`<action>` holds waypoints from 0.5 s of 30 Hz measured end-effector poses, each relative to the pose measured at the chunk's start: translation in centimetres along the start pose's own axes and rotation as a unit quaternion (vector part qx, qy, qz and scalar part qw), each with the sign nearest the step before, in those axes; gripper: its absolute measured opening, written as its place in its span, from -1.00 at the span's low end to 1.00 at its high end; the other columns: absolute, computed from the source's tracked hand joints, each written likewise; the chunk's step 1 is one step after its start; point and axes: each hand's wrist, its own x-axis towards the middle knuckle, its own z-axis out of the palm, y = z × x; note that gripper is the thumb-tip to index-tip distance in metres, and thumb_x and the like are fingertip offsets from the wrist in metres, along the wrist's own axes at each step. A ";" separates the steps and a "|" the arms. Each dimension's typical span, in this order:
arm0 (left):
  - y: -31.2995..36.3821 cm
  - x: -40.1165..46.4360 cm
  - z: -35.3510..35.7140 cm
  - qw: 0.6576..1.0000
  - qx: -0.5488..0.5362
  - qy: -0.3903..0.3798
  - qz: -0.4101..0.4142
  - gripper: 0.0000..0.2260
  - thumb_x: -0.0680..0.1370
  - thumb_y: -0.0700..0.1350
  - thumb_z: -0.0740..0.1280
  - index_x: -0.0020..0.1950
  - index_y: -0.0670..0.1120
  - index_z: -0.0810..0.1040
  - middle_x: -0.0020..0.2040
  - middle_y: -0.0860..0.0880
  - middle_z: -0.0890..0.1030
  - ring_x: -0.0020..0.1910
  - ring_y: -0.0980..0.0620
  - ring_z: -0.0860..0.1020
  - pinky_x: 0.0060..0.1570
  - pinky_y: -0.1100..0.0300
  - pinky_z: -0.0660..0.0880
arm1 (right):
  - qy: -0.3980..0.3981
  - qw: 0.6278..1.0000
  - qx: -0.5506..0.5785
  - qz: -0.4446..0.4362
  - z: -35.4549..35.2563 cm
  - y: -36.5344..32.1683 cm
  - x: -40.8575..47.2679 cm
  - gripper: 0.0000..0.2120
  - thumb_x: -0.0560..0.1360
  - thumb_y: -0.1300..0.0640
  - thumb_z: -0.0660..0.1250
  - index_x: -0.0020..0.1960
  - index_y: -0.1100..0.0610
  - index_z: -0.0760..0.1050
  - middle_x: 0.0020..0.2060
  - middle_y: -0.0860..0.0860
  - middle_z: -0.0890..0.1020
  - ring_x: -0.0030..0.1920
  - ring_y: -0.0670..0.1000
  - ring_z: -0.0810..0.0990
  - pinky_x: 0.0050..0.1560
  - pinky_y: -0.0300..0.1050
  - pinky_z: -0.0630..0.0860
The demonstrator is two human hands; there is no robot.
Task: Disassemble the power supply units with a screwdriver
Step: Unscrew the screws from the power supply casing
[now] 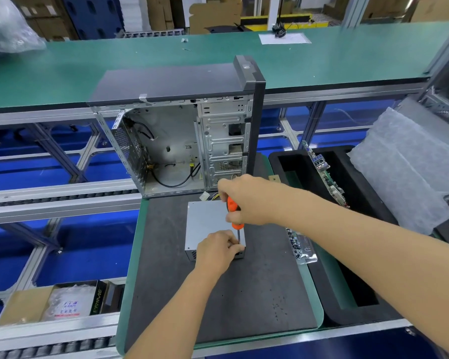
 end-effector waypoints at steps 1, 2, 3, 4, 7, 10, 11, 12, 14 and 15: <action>-0.1 0.0 0.0 1.000 -0.003 0.001 0.000 -0.81 0.49 0.12 0.45 -0.22 0.15 0.48 -0.35 0.20 0.50 -0.25 0.16 0.49 -0.35 0.27 0.31 | -0.017 0.999 0.029 0.008 -0.3 0.4 -0.2 -0.67 0.48 -0.06 0.41 0.04 0.02 0.30 -0.06 0.02 0.49 -0.08 0.11 0.53 -0.18 -0.01 0.51; -0.2 0.0 0.0 1.000 -0.006 0.002 0.002 -0.81 0.49 0.12 0.45 -0.23 0.16 0.48 -0.34 0.20 0.52 -0.23 0.16 0.50 -0.33 0.26 0.33 | -0.028 0.998 0.045 0.027 -0.6 0.8 -0.5 -0.61 0.44 -0.14 0.44 0.03 0.01 0.32 -0.06 0.01 0.49 -0.07 0.10 0.53 -0.17 0.00 0.52; -0.2 -0.1 0.0 1.000 -0.006 0.001 0.006 -0.82 0.49 0.11 0.45 -0.23 0.16 0.48 -0.32 0.20 0.54 -0.21 0.15 0.52 -0.30 0.25 0.36 | -0.035 0.997 0.035 0.055 -0.8 1.0 -0.7 -0.53 0.40 -0.27 0.43 0.02 0.02 0.31 -0.11 -0.01 0.47 -0.12 0.09 0.52 -0.23 -0.01 0.48; -0.3 -0.1 0.1 1.000 -0.007 0.000 0.010 -0.84 0.49 0.09 0.45 -0.22 0.16 0.50 -0.29 0.20 0.57 -0.18 0.13 0.54 -0.26 0.22 0.40 | -0.033 0.996 -0.011 0.085 -1.0 1.2 -0.9 -0.44 0.38 -0.40 0.35 0.01 0.05 0.30 -0.19 -0.02 0.41 -0.18 0.08 0.48 -0.29 -0.03 0.42; -0.7 -0.1 0.1 1.000 -0.015 -0.004 0.022 -0.92 0.48 0.06 0.44 -0.10 0.14 0.56 -0.18 0.18 0.62 -0.09 0.10 0.57 -0.11 0.14 0.51 | -0.007 0.981 -0.163 0.102 -1.3 1.1 -0.9 -0.42 0.49 -0.46 0.09 0.00 0.09 0.33 -0.29 0.00 0.32 -0.22 0.12 0.39 -0.29 -0.03 0.32; -1.0 0.0 -0.4 0.999 -0.045 -0.024 0.018 -0.79 0.45 0.08 0.47 0.04 0.14 0.56 -0.12 0.19 0.57 -0.04 0.11 0.58 -0.11 0.17 0.51 | -0.017 0.996 -0.086 0.031 -1.2 1.3 -0.9 -0.69 0.54 -0.11 0.30 0.10 0.09 0.34 -0.07 0.07 0.51 -0.12 0.14 0.47 -0.18 -0.01 0.44; -1.1 0.0 -0.7 0.998 -0.049 -0.025 0.015 -0.73 0.44 0.10 0.48 0.10 0.15 0.54 -0.10 0.17 0.56 -0.02 0.09 0.58 -0.13 0.17 0.49 | -0.028 0.997 -0.067 0.013 -1.2 1.2 -1.0 -0.69 0.52 -0.04 0.34 0.12 0.08 0.33 -0.02 0.05 0.51 -0.05 0.14 0.49 -0.15 -0.01 0.46; -1.3 0.1 -1.0 0.999 -0.042 -0.017 0.016 -0.68 0.46 0.12 0.47 0.16 0.16 0.52 -0.11 0.15 0.55 -0.03 0.07 0.58 -0.15 0.16 0.48 | -0.037 0.998 -0.057 0.014 -1.3 1.1 -1.0 -0.66 0.50 -0.07 0.36 0.12 0.07 0.31 -0.03 0.04 0.49 -0.02 0.14 0.49 -0.15 -0.01 0.46; -1.8 0.3 -1.5 0.999 -0.007 0.017 0.027 -0.66 0.53 0.16 0.39 0.27 0.16 0.47 -0.17 0.11 0.52 -0.08 0.02 0.57 -0.15 0.12 0.51 | -0.035 0.994 -0.088 0.050 -1.1 0.6 -1.0 -0.51 0.49 -0.32 0.28 0.08 0.08 0.28 -0.18 0.02 0.40 -0.13 0.14 0.47 -0.23 -0.01 0.41; -2.2 0.3 -1.6 0.999 0.010 0.033 0.029 -0.66 0.57 0.16 0.33 0.32 0.15 0.45 -0.18 0.09 0.53 -0.08 -0.01 0.57 -0.14 0.10 0.52 | -0.028 0.988 -0.141 0.063 -1.1 0.4 -0.9 -0.45 0.50 -0.39 0.17 0.09 0.10 0.30 -0.23 0.01 0.35 -0.17 0.14 0.45 -0.24 -0.02 0.40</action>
